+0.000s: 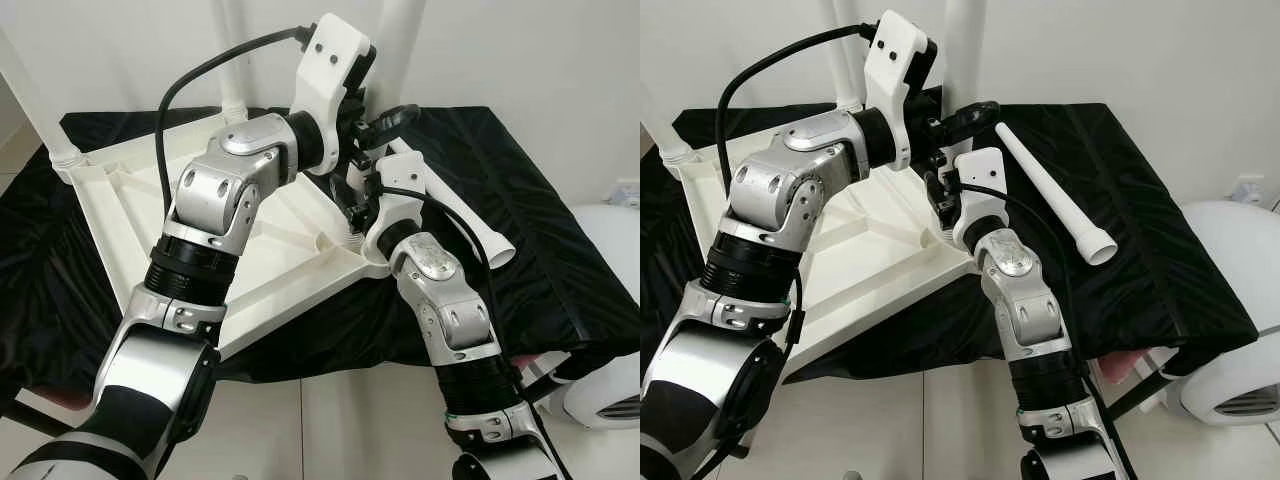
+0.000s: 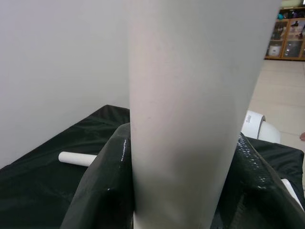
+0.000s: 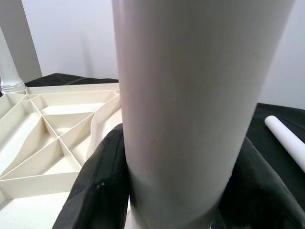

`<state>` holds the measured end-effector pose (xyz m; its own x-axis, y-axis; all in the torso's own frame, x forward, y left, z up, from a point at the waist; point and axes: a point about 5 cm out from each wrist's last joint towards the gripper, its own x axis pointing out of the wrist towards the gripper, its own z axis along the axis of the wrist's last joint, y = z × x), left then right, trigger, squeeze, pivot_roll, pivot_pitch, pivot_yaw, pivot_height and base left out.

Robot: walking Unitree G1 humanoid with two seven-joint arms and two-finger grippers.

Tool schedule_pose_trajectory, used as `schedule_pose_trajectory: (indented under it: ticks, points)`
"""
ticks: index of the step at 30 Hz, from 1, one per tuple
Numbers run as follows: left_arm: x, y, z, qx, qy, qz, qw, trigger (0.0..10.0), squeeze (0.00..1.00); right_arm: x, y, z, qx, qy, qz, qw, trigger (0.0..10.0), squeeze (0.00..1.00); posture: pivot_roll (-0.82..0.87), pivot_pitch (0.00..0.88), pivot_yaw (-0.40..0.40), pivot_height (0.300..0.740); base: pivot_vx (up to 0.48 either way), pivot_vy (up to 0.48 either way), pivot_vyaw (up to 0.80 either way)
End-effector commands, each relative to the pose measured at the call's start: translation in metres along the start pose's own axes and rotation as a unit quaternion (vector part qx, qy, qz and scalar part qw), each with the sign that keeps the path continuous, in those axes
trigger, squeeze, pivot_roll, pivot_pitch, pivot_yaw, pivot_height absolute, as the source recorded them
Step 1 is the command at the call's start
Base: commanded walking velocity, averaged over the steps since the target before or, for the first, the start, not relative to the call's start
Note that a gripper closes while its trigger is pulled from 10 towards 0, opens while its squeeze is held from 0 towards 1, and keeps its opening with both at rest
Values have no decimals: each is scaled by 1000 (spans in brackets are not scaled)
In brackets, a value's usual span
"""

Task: Building children table

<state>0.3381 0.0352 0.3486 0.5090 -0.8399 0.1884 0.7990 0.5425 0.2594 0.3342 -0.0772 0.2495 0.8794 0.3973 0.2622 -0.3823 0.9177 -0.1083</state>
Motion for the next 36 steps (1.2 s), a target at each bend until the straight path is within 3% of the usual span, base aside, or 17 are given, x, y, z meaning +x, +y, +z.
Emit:
schedule_pose_trajectory:
  ticks: [1, 7, 8, 9, 10, 11, 12, 23, 24, 26, 27, 36]
  points:
    - [0, 1, 2, 6, -4, 24, 1000, 10000, 0, 1, 3, 6, -6, -18, 10, 1000, 0, 0, -57, 68, 18, 740, 0, 0, 0]
    - [1, -2, -1, -3, -3, 16, 1000, 10000, 0, 0, 3, 5, -10, -18, 7, 1000, 0, 0, -60, 59, 18, 740, 0, 0, 0]
    - [1, -2, -1, -9, -4, 14, 1000, 10000, 749, 0, 2, 5, -10, -18, 6, 1000, 627, 0, -61, 59, 19, 740, 0, 0, 0]
    - [1, -2, -1, -9, -4, 14, 1000, 10000, 749, 0, 2, 5, -10, -18, 6, 1000, 627, 0, -61, 59, 19, 740, 0, 0, 0]
    - [1, -2, -1, -16, -4, 13, 1000, 10000, 1000, 0, 2, 5, -10, -17, 5, 1000, 5216, 0, -62, 56, 20, 740, 0, 0, 0]
    - [1, -2, -1, -16, -4, 13, 1000, 10000, 1000, 0, 2, 5, -10, -17, 5, 1000, 5216, 0, -62, 56, 20, 740, 0, 0, 0]
    - [1, -3, -2, -20, -4, 9, 1000, 10000, 1000, 0, 2, 5, -10, -16, 2, 1000, 10000, 0, -62, 56, 20, 740, 0, 0, 0]
    - [-3, 0, 1, -25, -7, 8, 1000, 10000, 1000, -1, -2, 1, -6, -10, -10, 1000, 10000, 0, -62, 51, 26, 740, 0, 0, 0]
    - [-4, 2, 1, -27, -8, 8, 1000, 10000, 98, -1, -3, 1, -6, -10, -12, 1000, 10000, 0, -62, 53, 26, 740, 0, 0, 0]
    - [-4, 2, 1, -27, -8, 8, 1000, 10000, 98, -1, -3, 1, -6, -10, -12, 1000, 10000, 0, -62, 53, 26, 740, 0, 0, 0]
    - [-6, 3, 2, -30, -9, 8, 999, 10000, 0, -1, -4, 1, -5, -10, -14, 1000, 10000, 0, -62, 53, 26, 740, 0, 0, 0]
    - [-14, 5, 4, -40, -11, -3, 999, 10000, 0, -2, -11, -1, -6, -6, -27, 1000, 10000, 0, -57, 61, 27, 740, 0, 0, 0]
